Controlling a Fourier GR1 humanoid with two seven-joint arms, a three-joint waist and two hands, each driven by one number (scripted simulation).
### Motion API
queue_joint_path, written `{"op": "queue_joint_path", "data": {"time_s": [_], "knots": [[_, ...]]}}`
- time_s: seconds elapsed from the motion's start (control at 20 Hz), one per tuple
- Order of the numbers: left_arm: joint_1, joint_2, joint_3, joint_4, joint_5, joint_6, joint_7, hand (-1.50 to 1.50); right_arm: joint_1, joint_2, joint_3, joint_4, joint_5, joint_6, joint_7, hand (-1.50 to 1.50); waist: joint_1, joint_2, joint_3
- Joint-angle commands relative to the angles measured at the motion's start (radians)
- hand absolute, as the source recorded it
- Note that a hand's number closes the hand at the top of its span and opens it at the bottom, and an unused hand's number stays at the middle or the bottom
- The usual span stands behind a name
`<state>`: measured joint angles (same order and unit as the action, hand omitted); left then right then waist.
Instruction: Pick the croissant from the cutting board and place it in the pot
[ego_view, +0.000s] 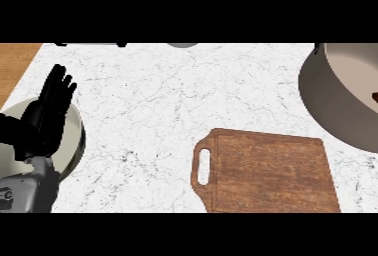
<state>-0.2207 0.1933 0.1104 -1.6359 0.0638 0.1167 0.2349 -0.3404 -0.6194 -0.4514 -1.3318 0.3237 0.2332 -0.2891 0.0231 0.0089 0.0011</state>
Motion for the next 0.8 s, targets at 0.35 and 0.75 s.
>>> {"op": "queue_joint_path", "data": {"time_s": [0.35, 0.75], "knots": [[-0.039, 0.021, 0.044, 0.051, 0.029, -0.023, -0.019, 0.00, -0.231, -0.048, 0.068, 0.587, 0.326, -0.402, -0.279, 1.50, 0.016, 0.004, 0.001], [-0.030, -0.027, -0.030, 0.014, -0.002, -0.010, 0.005, 0.00, -0.339, -0.036, 0.054, 0.876, 0.325, -0.317, -0.252, -1.50, 0.043, 0.015, 0.004]]}}
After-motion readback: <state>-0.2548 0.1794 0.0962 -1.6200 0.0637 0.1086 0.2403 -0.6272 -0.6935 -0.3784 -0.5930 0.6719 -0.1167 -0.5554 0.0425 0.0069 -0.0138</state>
